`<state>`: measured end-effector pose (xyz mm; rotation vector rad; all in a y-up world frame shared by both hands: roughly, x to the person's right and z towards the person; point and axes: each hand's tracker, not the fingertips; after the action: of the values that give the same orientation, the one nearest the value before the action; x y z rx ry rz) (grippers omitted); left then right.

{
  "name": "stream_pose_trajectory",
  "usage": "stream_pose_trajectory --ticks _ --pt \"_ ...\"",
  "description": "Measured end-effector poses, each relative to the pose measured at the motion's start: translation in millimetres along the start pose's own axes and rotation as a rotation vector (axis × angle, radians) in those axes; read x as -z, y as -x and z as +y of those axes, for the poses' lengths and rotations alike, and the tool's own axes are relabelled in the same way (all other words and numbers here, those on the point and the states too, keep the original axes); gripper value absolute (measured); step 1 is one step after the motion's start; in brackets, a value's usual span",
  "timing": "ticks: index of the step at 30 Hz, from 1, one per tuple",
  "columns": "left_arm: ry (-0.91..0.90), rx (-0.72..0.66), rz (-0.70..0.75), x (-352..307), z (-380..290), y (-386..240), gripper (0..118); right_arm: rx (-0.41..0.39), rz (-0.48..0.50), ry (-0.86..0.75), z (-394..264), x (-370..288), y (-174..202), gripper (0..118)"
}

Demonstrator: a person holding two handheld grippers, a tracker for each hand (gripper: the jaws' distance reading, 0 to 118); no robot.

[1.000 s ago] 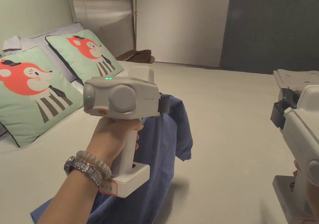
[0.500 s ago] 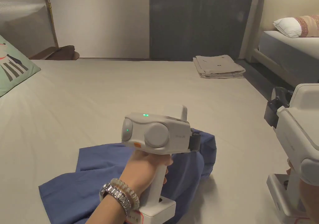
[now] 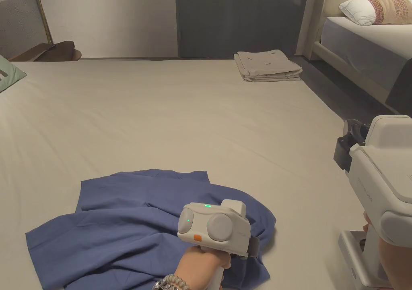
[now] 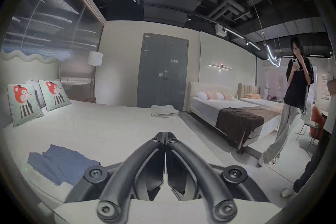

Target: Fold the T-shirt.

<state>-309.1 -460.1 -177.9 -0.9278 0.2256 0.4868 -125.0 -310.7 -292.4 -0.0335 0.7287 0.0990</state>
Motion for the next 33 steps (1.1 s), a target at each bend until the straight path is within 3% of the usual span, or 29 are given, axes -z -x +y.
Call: stream_pose_trajectory --ticks 5,7,10,11,15,22,25,26,28,30,31,33 --pt "0.002 -0.028 -0.011 4 1 10 5 0.003 0.006 0.011 -1 1 2 0" --pt "-0.016 -0.022 -0.023 0 0 12 14 0.004 0.007 0.012 -2 1 3 0" --pt "-0.102 -0.046 -0.075 -17 -2 19 92 0.006 0.013 0.009 -3 0 5 0" --pt "-0.138 -0.054 -0.081 -27 -3 22 102 0.006 0.016 0.006 -2 -1 5 0" --pt "-0.384 -0.008 0.030 -91 -5 37 104 0.009 0.028 -0.012 2 -6 10 0" --pt "-0.831 -0.114 0.350 -230 -20 91 104 0.026 0.062 -0.039 5 -6 25 0" --pt "-0.956 -0.129 0.521 -275 -38 105 102 0.029 0.082 -0.048 6 -8 36 0" --pt "-0.985 -0.128 0.561 -288 -44 108 95 0.030 0.089 -0.050 6 -8 39 0" --pt "-1.021 -0.115 0.625 -307 -56 112 64 0.031 0.102 -0.052 7 -8 45 0" --pt "-1.035 -0.134 0.696 -320 -65 110 10 0.028 0.117 -0.056 7 -9 51 0" --pt "-1.045 -0.143 0.707 -324 -69 111 1 0.024 0.122 -0.058 8 -10 53 0" --pt "-1.037 -0.148 0.689 -331 -76 113 0 0.020 0.132 -0.059 7 -7 56 0"
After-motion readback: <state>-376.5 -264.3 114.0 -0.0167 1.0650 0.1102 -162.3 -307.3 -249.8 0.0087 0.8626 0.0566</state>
